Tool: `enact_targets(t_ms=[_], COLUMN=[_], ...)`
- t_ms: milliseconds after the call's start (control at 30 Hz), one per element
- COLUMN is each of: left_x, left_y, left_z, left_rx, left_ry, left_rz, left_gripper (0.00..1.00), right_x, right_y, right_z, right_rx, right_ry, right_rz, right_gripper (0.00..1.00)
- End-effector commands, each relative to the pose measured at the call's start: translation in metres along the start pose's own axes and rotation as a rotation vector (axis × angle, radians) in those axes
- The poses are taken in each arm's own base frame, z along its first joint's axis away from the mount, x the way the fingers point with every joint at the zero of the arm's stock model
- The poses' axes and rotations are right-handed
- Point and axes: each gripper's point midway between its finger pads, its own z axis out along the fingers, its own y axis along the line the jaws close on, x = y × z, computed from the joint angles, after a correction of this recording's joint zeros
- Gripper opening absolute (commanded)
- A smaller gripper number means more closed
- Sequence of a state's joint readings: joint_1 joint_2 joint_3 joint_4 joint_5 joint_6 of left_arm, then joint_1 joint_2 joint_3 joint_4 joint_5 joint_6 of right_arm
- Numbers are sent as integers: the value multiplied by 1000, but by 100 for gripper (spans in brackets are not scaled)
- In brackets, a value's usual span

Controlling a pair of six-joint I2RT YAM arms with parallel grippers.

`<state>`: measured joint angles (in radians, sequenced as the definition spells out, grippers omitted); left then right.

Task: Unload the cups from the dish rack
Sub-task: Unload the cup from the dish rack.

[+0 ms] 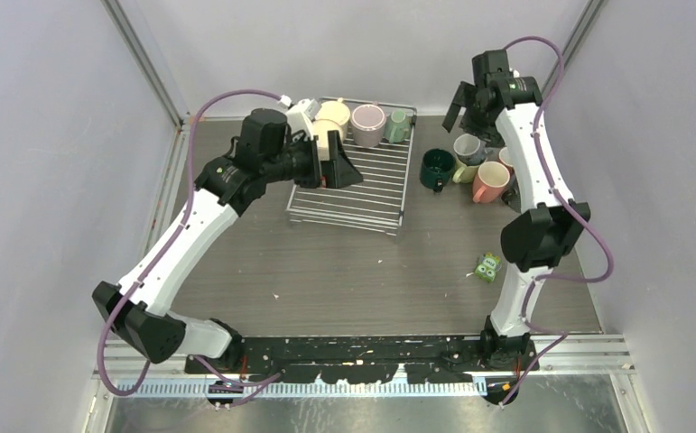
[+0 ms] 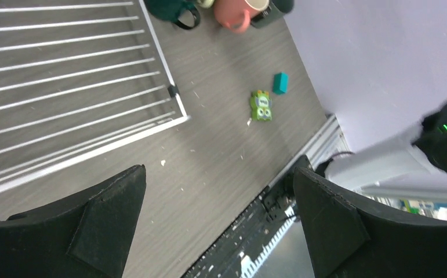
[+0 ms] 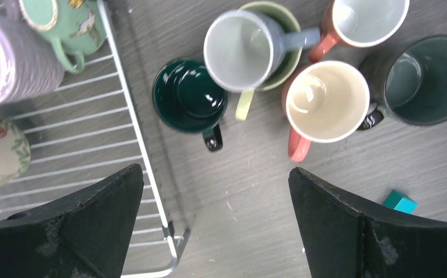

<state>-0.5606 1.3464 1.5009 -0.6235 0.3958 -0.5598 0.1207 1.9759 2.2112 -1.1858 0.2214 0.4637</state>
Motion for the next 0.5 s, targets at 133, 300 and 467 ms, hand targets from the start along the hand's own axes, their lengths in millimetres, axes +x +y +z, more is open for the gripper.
enact_targets(t_ms=[133, 300, 467], left_x=[-48, -70, -77], left_y=[21, 38, 43], left_z=[24, 54, 101], left_rx=[-135, -220, -265], left_ry=[-101, -126, -112], left_rz=[84, 124, 197], left_gripper=[100, 100, 100], right_x=[18, 31, 39], right_y=[13, 13, 5], right_z=[-63, -89, -117], right_rx=[-109, -187, -232], right_ry=[-116, -162, -206], right_rz=[43, 96, 128], right_gripper=[100, 100, 100])
